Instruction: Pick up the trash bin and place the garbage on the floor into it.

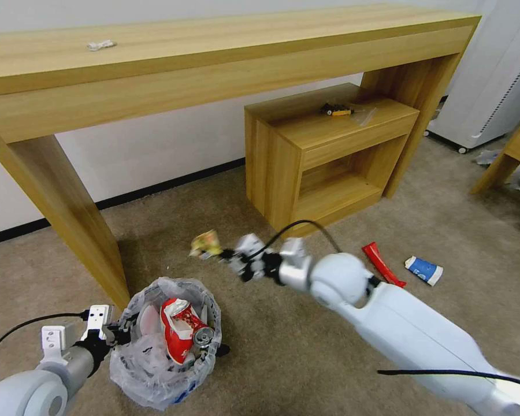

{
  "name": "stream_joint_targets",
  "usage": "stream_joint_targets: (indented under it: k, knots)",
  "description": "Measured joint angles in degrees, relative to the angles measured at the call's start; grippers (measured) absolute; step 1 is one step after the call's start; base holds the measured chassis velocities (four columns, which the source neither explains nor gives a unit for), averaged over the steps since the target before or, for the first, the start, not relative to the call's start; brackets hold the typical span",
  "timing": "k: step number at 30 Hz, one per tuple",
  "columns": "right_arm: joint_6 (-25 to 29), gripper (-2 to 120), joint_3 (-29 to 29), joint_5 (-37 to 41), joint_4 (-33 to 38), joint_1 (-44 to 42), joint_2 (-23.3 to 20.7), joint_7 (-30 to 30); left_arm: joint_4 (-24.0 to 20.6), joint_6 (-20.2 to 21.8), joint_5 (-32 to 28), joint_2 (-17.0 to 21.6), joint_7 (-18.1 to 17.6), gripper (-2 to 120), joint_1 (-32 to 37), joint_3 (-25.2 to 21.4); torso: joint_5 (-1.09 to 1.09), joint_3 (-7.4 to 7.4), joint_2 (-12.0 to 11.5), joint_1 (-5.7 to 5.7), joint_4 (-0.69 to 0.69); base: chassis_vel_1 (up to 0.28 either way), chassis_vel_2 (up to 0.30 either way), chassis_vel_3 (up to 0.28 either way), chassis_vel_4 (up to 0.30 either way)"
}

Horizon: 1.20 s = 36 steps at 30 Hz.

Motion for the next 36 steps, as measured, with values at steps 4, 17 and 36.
stream_joint_targets:
  k: [4,17,36]
  knots:
    - [-0.34,0,-4.92,1.04,0.36,2.04,0.89,-1.66,0.01,0.00,-0.08,-0.03,-0.16,0,-0.29,-0.01,0.00,0.00,0.00,0.00,-0.01,0.000,0.000,0.000,0.000]
    - [-1.57,3,-13.08,4.19,-3.48,4.96,6.79,-3.10,0.49,0.00,-0.46,-0.55,-0.97,0,-1.08,0.25,0.00,0.00,0.00,0.00,-0.01,0.000,0.000,0.000,0.000]
    - [-3.08,81,-12.58,6.14,-5.91,2.81,7.75,-0.39,0.75,0.00,-0.42,-0.65,-0.95,0,-1.71,0.67,0.01,0.00,0.00,0.00,-0.01,0.000,0.000,0.000,0.000]
